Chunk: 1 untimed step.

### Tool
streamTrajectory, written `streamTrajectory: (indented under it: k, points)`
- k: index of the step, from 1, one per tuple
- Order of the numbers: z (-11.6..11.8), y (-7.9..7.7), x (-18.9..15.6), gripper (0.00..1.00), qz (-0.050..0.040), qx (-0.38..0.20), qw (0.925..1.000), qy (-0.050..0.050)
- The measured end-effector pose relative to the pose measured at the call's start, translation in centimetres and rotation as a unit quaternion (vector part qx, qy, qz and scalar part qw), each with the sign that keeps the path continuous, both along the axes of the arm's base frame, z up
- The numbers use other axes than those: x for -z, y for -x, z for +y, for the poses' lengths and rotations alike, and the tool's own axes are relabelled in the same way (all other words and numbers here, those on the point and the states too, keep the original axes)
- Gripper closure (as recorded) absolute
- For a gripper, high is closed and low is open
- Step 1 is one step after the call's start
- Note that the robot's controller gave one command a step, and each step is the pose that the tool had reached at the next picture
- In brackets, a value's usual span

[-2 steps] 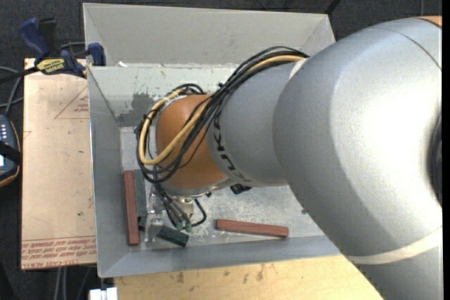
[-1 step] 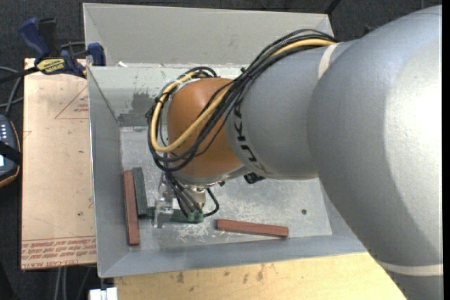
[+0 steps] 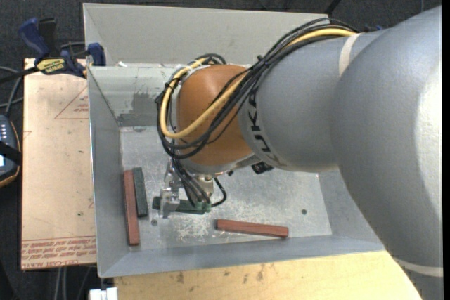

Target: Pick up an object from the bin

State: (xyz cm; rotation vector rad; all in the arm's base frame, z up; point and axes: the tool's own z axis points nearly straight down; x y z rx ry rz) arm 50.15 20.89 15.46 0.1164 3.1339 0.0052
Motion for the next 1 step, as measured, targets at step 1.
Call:
streamTrajectory:
  k: [1]
  points:
    - [-0.62,1.07,-7.44,1.00,0.0023,0.009,1.0000,0.001]
